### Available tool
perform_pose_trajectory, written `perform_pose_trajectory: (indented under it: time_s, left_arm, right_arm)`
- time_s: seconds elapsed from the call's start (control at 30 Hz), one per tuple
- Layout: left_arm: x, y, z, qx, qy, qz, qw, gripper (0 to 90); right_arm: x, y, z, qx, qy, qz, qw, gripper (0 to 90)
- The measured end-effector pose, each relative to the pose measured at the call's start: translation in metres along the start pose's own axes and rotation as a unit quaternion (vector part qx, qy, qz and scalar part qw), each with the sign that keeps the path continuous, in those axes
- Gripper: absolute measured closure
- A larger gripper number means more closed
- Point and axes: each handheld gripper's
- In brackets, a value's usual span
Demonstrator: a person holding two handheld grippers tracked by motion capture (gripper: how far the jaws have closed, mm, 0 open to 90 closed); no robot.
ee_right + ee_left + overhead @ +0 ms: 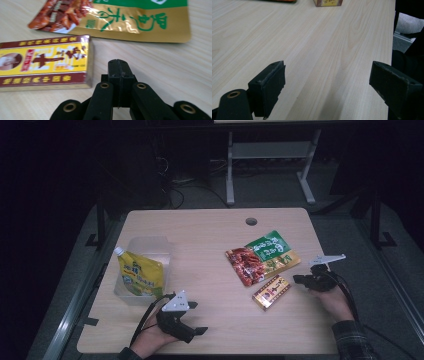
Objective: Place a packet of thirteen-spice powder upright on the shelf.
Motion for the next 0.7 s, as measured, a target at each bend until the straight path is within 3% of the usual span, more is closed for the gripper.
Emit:
perform_pose_trajectory:
  time_s: [0.47,0.7]
  left_arm:
    - [-0.001,0.000,-0.001,-0.001,0.007,0.000,1.0000,12.7]
    - [-0.001,-0.001,-0.001,-0.003,0.008,0.000,1.0000,12.7]
  right_arm:
    - [-0.004,0.005,-0.021,-0.041,-0.035,-0.017,0.9984,90.0]
    - [-0.009,0.007,-0.041,-0.068,-0.066,-0.024,0.9952,90.0]
Point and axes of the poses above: each handheld gripper's, and its own axes: y roughly forward along the jaws, x roughly out of its underside, z roughly to its right, and after that the axes turned 11 degrees about x, right-handed
